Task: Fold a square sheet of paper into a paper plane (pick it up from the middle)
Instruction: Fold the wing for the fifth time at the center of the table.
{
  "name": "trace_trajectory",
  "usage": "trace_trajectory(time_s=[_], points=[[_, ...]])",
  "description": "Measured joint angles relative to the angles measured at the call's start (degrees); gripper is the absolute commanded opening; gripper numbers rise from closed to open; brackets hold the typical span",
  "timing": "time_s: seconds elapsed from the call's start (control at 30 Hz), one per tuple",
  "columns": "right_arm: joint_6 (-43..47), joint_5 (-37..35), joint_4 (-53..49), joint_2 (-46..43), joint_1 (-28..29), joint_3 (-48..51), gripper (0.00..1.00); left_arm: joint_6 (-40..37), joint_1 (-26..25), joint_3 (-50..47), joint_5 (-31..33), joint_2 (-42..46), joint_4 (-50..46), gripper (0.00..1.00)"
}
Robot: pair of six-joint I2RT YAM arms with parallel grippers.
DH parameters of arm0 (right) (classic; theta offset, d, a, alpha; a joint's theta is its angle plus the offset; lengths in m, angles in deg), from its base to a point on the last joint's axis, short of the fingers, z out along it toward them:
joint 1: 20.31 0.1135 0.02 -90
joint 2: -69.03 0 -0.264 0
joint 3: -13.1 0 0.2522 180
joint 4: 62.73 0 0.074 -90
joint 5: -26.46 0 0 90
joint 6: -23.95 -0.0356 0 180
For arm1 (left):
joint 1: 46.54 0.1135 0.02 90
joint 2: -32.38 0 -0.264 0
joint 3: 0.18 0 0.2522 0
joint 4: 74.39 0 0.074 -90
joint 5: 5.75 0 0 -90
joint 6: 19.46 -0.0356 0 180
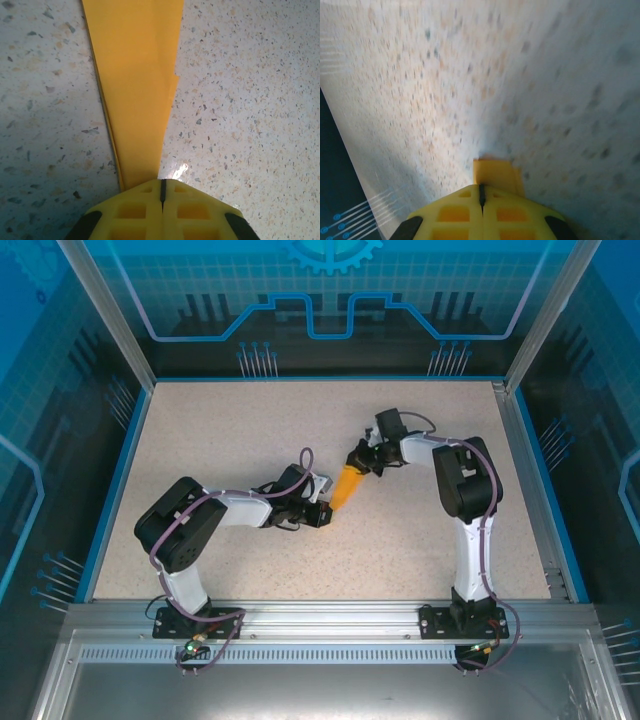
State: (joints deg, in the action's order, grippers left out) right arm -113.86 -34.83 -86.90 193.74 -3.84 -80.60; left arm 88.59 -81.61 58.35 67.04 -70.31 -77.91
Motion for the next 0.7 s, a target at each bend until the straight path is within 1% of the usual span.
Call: trace_trajectory(time_s=[0.17, 0.37, 0.43, 0.57, 0.7], points=[[0.3, -1.5, 0.3, 1.6, -2.9, -2.9, 0.05, 0.0, 0.0, 0.0, 0.0, 0.0, 0.0, 0.0], [0.9, -2.3, 1.1, 1.0, -3.2, -2.1, 0.08, 0.1, 0.0, 0.5, -0.2, 0.4, -1.5, 0.0], [1.5, -3.3, 1.7, -0.9, -3.4, -0.1, 0.1, 0.1, 0.0, 1.0, -0.2, 0.7, -3.0, 0.0], [2.9, -4.3, 2.0, -8.4, -4.2, 6.6, 0.17, 0.3, 0.0, 2.3, -0.2, 1.9, -8.5, 0.08], [4.5, -4.2, 2.3, -16.3, -3.4, 13.5, 0.25, 0.8, 0.0, 3.6, 0.0, 3.5, -16.2, 0.17]])
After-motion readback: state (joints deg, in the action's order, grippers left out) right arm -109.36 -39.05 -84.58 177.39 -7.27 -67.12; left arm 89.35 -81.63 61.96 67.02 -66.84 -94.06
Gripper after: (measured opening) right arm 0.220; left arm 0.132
